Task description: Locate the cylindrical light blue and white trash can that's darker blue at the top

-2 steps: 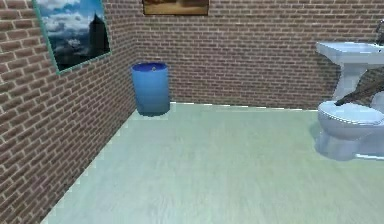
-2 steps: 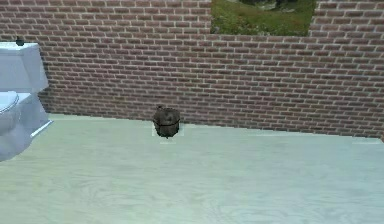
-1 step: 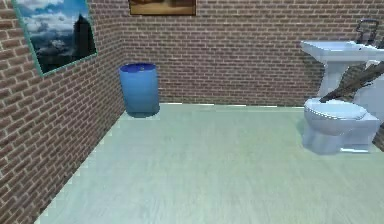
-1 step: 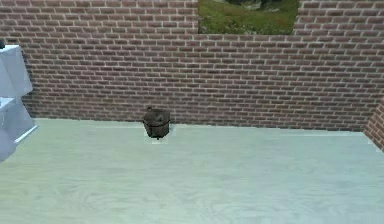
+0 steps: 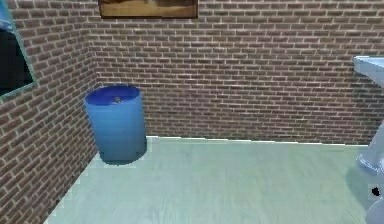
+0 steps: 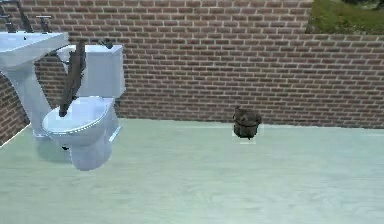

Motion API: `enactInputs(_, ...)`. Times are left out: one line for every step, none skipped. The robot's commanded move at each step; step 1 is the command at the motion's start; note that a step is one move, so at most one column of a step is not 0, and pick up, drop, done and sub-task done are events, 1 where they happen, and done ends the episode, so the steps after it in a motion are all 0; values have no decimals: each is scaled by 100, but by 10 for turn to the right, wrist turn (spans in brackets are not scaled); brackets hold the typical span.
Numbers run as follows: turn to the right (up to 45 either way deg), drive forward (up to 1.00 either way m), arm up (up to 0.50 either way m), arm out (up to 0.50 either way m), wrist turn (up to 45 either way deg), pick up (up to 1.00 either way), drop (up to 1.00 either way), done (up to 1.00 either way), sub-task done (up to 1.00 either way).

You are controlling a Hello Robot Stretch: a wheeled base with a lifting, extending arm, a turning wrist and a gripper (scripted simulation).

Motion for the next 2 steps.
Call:
enactInputs(0, 100, 0, 0, 0, 0, 0, 0, 0)
enactInputs(30, 0, 0, 0, 0, 0, 0, 0, 0)
